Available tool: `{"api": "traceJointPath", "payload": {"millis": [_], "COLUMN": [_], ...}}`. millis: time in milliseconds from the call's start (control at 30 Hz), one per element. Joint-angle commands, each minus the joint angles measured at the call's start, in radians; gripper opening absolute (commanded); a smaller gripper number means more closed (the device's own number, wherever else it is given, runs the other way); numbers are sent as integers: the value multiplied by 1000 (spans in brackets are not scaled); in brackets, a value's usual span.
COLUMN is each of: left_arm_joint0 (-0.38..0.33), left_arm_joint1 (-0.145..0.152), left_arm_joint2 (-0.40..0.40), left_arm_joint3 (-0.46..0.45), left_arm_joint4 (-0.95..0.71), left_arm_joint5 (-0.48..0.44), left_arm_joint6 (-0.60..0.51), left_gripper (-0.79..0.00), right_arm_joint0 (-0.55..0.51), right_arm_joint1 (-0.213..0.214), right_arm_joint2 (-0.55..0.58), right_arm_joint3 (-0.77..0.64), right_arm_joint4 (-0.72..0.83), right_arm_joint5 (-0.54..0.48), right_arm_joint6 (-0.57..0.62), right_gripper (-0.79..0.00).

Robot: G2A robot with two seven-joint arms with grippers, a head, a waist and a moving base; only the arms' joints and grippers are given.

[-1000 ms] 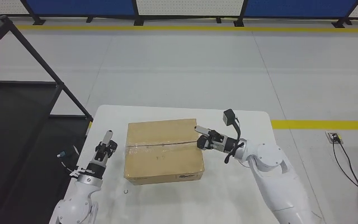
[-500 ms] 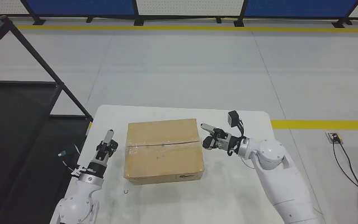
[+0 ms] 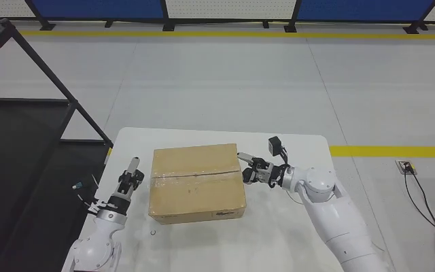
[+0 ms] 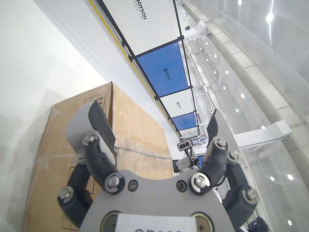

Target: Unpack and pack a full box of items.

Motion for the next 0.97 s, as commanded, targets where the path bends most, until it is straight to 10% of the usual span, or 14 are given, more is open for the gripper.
{"api": "traceJointPath", "payload": {"millis": [0, 933], "left_arm_joint0": [1, 16], "left_arm_joint1": [0, 4], "left_arm_joint2": [-1, -99], "left_arm_joint3": [-1, 35], "left_arm_joint4": [-1, -119], "left_arm_joint5": [-1, -14], "left_arm_joint6": [1, 48], "left_gripper": [0, 0], "right_arm_joint0": [12, -7], "right_arm_joint1": [-1, 36], "right_arm_joint2": [-6, 188], "right_arm_joint3": [21, 132], "right_arm_joint4": [3, 226], "right_arm_joint5": [-2, -267], "right_arm_joint6": [0, -29], "right_gripper": [0, 0]}}
